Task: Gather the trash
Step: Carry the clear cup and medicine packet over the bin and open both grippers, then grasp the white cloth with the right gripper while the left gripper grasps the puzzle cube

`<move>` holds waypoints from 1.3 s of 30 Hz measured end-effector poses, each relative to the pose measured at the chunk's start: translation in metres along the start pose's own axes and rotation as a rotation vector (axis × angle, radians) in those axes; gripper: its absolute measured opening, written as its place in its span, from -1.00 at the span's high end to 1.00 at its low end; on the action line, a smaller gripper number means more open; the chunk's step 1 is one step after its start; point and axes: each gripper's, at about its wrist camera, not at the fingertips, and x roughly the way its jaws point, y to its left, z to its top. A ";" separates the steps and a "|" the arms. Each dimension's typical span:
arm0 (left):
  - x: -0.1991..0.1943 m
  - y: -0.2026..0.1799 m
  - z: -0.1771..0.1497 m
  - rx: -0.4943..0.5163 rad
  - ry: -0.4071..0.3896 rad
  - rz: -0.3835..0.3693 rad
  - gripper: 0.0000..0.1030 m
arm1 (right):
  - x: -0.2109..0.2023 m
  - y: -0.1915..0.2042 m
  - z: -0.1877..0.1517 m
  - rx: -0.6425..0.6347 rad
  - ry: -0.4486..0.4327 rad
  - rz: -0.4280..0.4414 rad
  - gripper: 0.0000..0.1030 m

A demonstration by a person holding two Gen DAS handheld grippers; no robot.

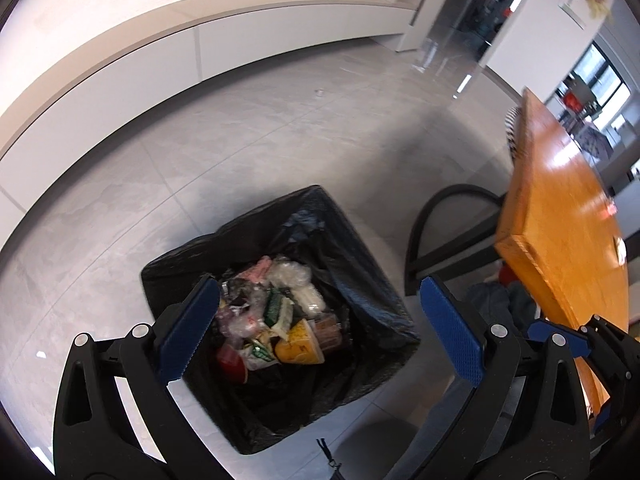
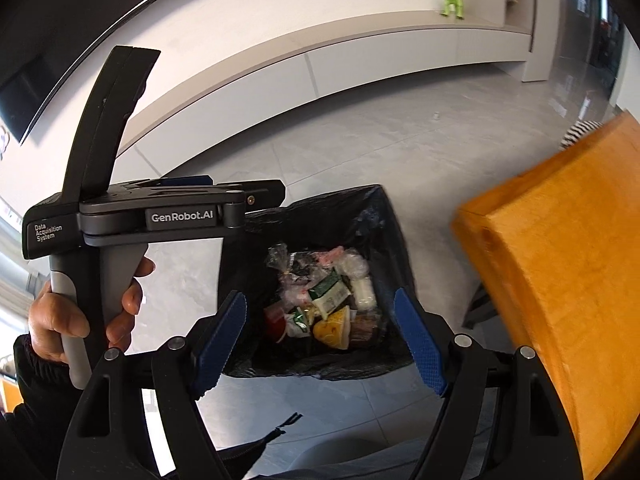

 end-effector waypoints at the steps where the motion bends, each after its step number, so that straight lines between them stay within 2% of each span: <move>1: 0.000 -0.006 0.002 0.007 0.001 -0.007 -0.88 | -0.005 -0.006 -0.002 0.008 -0.008 -0.005 -0.50; 7: -0.002 -0.052 0.015 0.066 0.006 -0.057 -0.88 | -0.032 -0.044 -0.010 0.070 -0.045 -0.041 -0.50; 14: 0.006 -0.141 0.036 0.187 0.015 -0.137 -0.88 | -0.083 -0.130 -0.028 0.240 -0.092 -0.151 -0.50; 17: 0.016 -0.192 0.045 0.258 0.031 -0.176 -0.88 | -0.103 -0.173 -0.040 0.323 -0.105 -0.224 -0.50; 27: 0.067 -0.391 0.073 0.533 0.111 -0.292 -0.88 | -0.182 -0.373 -0.099 0.703 -0.115 -0.501 -0.50; 32: 0.090 -0.471 0.079 0.628 0.164 -0.340 -0.88 | -0.213 -0.463 -0.131 0.881 -0.124 -0.553 -0.50; 39: 0.126 -0.588 0.084 0.751 0.231 -0.357 -0.88 | -0.239 -0.544 -0.148 0.998 -0.141 -0.607 -0.50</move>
